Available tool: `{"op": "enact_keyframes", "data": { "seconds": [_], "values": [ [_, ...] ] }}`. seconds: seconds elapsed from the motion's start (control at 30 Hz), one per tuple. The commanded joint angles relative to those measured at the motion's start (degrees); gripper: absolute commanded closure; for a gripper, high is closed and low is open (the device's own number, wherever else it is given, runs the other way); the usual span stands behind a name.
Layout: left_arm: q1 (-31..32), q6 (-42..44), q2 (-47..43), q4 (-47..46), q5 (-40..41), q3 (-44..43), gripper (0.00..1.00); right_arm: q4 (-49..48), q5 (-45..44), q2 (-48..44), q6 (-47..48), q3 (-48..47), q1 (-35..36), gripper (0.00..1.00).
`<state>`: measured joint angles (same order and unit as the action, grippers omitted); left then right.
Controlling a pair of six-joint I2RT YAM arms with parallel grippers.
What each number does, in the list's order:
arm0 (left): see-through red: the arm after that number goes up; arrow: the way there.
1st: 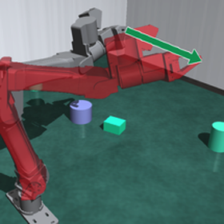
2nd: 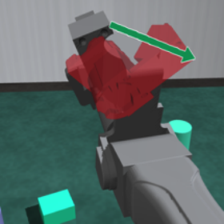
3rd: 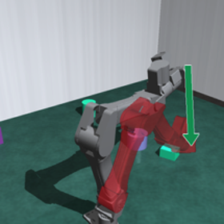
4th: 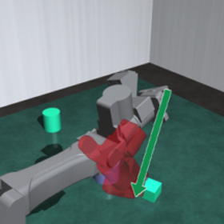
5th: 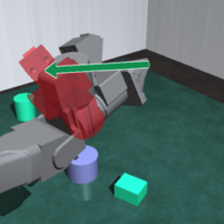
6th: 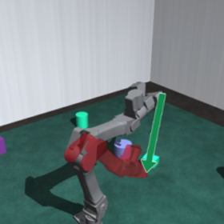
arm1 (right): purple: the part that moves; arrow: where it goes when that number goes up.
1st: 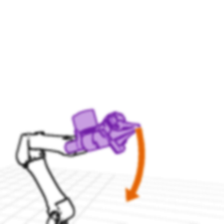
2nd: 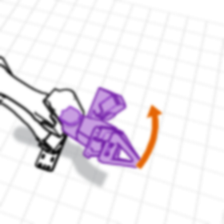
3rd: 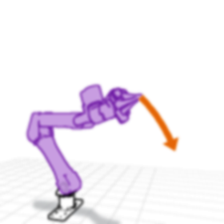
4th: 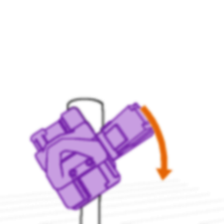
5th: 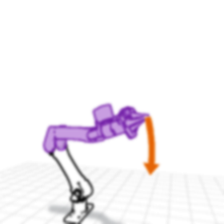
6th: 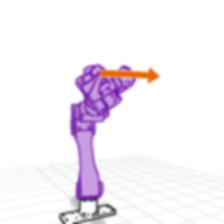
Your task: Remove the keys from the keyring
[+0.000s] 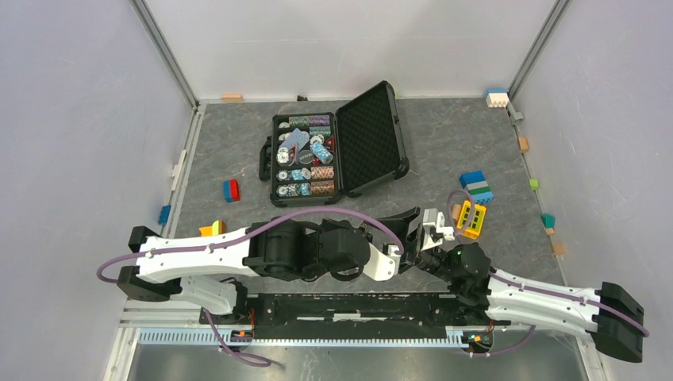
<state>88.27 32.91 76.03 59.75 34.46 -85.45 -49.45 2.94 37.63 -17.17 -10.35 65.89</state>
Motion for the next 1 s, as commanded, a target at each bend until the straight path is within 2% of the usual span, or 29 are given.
{"op": "enact_keyframes", "data": {
  "seconds": [0.0, 0.3, 0.6, 0.87, 0.97],
  "values": [
    [0.27, -2.21, -0.4, -1.38, 1.14, -2.44, 0.98, -7.68, 1.97, 1.9, -2.84, 0.1, 0.16, 0.02],
    [0.28, -2.4, -0.29, -1.34, 0.35, -2.56, 0.98, -11.71, 4.07, 6.81, -4.1, -0.87, 0.29, 0.02],
    [0.28, -2.51, -0.42, -1.39, 0.24, -2.4, 0.98, -9.33, 2.63, 8.94, -2.72, -1.84, 0.46, 0.02],
    [0.26, -2.8, -0.93, -1.37, 0.09, -2.28, 0.98, -4.52, -1.05, 9.59, -0.54, -2.52, 0.64, 0.13],
    [0.26, -2.8, -1.01, -1.26, -0.08, -2.27, 0.98, -4.64, -1.53, 9.49, -0.27, -2.19, 0.66, 0.21]
  ]
}}
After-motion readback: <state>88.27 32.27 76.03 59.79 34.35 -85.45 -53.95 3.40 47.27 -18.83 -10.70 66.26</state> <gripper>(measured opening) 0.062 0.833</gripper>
